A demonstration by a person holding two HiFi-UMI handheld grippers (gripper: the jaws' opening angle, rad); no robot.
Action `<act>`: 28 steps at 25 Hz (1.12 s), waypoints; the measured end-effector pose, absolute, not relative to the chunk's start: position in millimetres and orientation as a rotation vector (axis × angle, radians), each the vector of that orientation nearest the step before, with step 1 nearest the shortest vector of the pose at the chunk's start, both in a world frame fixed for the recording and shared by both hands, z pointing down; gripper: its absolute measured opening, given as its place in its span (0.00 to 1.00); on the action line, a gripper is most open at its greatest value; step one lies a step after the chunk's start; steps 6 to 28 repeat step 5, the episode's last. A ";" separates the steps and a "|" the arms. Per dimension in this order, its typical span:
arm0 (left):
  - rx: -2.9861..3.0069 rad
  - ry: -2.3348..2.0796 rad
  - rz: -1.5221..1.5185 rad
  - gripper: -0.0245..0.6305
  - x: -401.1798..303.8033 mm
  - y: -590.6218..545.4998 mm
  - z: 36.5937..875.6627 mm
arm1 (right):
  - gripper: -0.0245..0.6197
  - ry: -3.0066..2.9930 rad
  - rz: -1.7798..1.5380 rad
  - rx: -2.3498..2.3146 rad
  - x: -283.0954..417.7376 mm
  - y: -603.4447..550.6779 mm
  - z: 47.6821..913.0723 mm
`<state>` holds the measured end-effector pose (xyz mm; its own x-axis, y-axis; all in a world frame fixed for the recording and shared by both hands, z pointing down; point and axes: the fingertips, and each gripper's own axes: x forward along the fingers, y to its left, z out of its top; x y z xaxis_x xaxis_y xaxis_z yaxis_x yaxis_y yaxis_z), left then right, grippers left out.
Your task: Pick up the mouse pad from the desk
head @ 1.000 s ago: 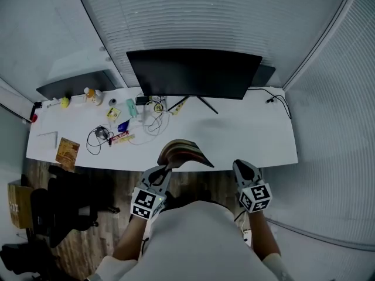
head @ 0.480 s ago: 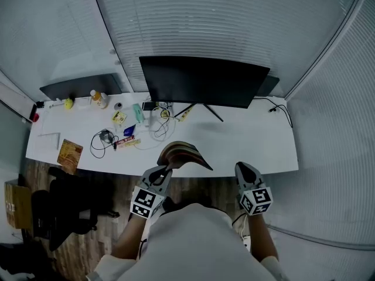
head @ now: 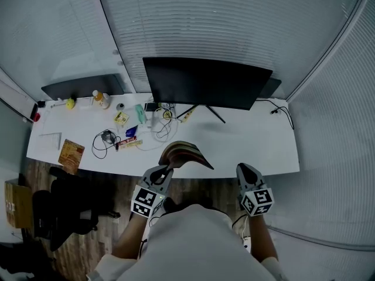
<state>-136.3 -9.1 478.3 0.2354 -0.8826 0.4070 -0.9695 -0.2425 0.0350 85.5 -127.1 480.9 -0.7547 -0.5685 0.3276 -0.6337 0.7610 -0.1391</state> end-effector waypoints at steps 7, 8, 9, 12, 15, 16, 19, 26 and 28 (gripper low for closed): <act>2.232 -1.725 0.447 0.10 -137.9 -11.2 478.0 | 0.11 -2.696 0.350 0.933 83.2 -130.0 480.3; 2.232 -1.725 0.447 0.10 -137.9 -11.2 478.0 | 0.11 -2.696 0.350 0.933 83.2 -130.0 480.3; 2.232 -1.725 0.447 0.10 -137.9 -11.2 478.0 | 0.11 -2.696 0.350 0.933 83.2 -130.0 480.3; 2.232 -1.725 0.447 0.10 -137.9 -11.2 478.0 | 0.11 -2.696 0.350 0.933 83.2 -130.0 480.3; 2.232 -1.725 0.447 0.10 -137.9 -11.2 478.0 | 0.11 -2.696 0.350 0.933 83.2 -130.0 480.3; 2.232 -1.725 0.447 0.10 -137.9 -11.2 478.0 | 0.11 -2.696 0.350 0.933 83.2 -130.0 480.3; 2.232 -1.725 0.447 0.10 -137.9 -11.2 478.0 | 0.11 -2.696 0.350 0.933 83.2 -130.0 480.3; 2.232 -1.725 0.447 0.10 -137.9 -11.2 478.0 | 0.11 -2.696 0.350 0.933 83.2 -130.0 480.3; 2.232 -1.725 0.447 0.10 -137.9 -11.2 478.0 | 0.11 -2.696 0.350 0.933 83.2 -130.0 480.3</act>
